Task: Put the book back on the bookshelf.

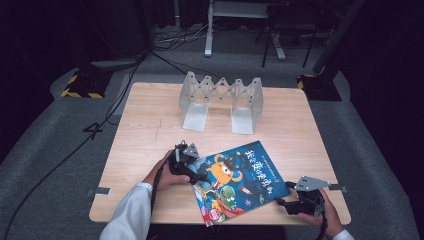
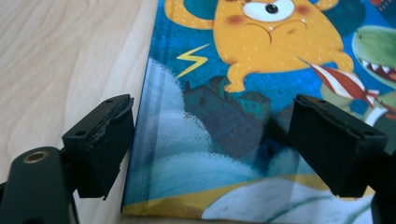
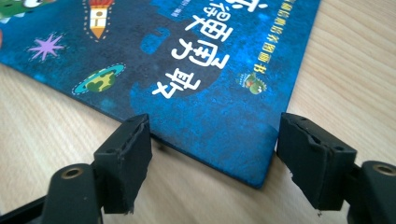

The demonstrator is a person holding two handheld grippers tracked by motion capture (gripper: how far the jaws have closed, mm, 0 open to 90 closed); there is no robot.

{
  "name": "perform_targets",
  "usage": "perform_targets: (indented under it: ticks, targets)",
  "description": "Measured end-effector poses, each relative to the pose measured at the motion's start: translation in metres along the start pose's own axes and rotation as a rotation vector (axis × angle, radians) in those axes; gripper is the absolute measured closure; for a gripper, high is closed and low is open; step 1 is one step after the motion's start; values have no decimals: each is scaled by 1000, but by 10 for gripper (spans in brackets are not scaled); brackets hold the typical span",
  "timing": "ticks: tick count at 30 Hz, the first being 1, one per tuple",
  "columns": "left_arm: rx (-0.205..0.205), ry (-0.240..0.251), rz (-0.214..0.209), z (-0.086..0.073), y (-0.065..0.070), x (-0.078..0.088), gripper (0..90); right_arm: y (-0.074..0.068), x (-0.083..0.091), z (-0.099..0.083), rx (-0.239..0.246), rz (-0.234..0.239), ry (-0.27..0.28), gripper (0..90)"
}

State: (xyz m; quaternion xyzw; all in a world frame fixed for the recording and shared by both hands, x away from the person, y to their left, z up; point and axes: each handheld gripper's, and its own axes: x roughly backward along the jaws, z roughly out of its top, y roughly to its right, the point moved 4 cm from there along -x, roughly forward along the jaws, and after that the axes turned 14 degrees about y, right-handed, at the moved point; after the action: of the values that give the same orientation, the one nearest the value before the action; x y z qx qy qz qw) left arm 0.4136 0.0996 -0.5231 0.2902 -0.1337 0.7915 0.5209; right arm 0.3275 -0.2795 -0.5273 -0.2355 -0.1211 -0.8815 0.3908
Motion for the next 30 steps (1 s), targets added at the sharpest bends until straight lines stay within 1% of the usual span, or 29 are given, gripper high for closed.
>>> perform_targets:
  ticks: [3, 4, 5, 6, 7, 10, 15, 18, 19, 21, 22, 26, 28, 30]
  targets:
    - [6, -11, 4, -9, 4, 12, 152, 0, -7, 5, 1, -2, -1, 284]
    - [6, -11, 4, -9, 4, 12, 152, 0, -7, 5, 1, -2, -1, 284]
    - [8, -6, 6, -15, 7, 19, 152, 2, -13, 8, -2, -11, -1, 296]
    - [13, -3, 5, -18, 9, 22, 152, 3, -16, 10, -8, -15, 0, 301]
    - [13, -3, 5, -18, 9, 22, 152, 3, -16, 10, -8, -15, 0, 301]
    - [32, 11, 0, -29, 13, 33, 152, 6, -25, 16, -8, -35, -3, 315]
    - [37, 21, 8, -40, 20, 46, 151, 12, -44, 29, 6, -68, -9, 339]
    - [39, 20, 11, -44, 24, 50, 151, 14, -54, 35, 27, -94, -4, 350]
    - [41, 22, 14, -46, 25, 52, 151, 14, -54, 35, 27, -94, -4, 350]
    - [45, 20, 22, -50, 30, 57, 152, 17, -61, 40, 30, -102, -1, 349]
    - [48, 23, 22, -51, 31, 58, 152, 18, -64, 41, 18, -108, -1, 340]
    - [54, 35, 32, -57, 38, 63, 152, 18, -71, 45, 1, -152, -2, 340]
    - [57, 37, 35, -58, 39, 64, 153, 16, -71, 45, -4, -149, -1, 338]
    - [73, 38, 42, -59, 42, 66, 159, 10, -68, 43, -9, -120, -2, 331]
